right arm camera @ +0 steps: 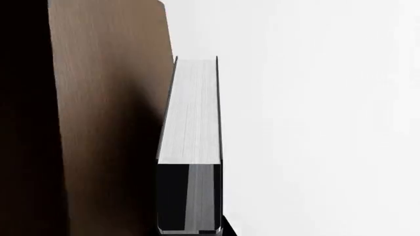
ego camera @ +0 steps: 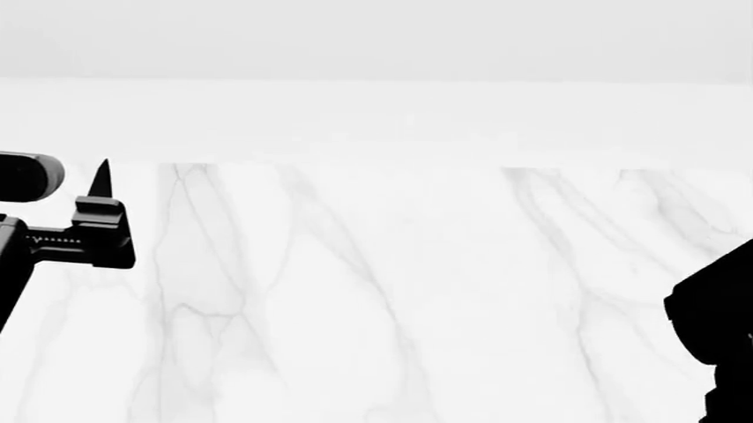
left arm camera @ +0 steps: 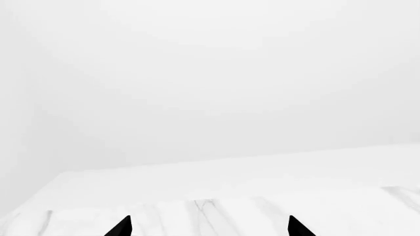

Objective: Pick up the book on the left and place it on top of the shelf.

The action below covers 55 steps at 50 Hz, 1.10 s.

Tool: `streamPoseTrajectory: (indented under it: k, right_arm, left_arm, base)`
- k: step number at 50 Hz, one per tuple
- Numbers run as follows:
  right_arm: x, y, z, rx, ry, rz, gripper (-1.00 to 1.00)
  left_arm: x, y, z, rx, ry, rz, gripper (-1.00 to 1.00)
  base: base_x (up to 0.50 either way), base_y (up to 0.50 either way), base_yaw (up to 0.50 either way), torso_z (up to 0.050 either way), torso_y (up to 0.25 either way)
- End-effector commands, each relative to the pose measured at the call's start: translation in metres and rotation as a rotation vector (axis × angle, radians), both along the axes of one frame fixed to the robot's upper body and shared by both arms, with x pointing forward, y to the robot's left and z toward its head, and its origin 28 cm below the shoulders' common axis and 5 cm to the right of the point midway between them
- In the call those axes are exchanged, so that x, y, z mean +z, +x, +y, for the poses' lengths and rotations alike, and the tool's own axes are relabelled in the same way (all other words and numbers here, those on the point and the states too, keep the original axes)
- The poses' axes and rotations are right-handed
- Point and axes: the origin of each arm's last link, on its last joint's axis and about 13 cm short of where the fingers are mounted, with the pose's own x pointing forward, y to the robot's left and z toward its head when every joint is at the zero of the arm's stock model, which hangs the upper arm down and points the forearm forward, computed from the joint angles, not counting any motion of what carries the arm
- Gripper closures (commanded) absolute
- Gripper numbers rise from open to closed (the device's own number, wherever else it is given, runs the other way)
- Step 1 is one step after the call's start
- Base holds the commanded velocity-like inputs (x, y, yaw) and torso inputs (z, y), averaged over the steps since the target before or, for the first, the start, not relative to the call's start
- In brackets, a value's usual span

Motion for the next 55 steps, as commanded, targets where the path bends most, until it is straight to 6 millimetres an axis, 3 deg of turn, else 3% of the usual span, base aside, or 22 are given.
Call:
streamPoseTrajectory:
  k: [1,39,40,55]
  right_arm:
    - [0.005,-0.018,-0.018,-0.151,-0.225,0.098,1.00]
    - [-0.005,0.006,-0.002,0.060,-0.074,-0.092,1.00]
    - [-0.005,0.007,-0.001,0.065,-0.074,-0.097,-1.00]
    - [-0.001,0.019,0.011,0.180,-0.097,-0.122,-1.00]
  left_arm:
    - [0.001,0.000,0.002,-0.006,-0.030,-0.007,-1.00]
    - [-0.005,-0.001,0.005,0.002,-0.037,0.003,-1.00]
    - [-0.005,-0.001,0.004,0.002,-0.037,0.003,-1.00]
    - [-0.008,0.000,0.004,0.000,-0.040,0.008,-1.00]
  base:
    - [0.00,0.00,0.00,0.000,0.000]
    - [0.00,0.00,0.00,0.000,0.001]
    - [0.00,0.00,0.00,0.000,0.000]
    - [0.00,0.00,0.00,0.000,0.000]
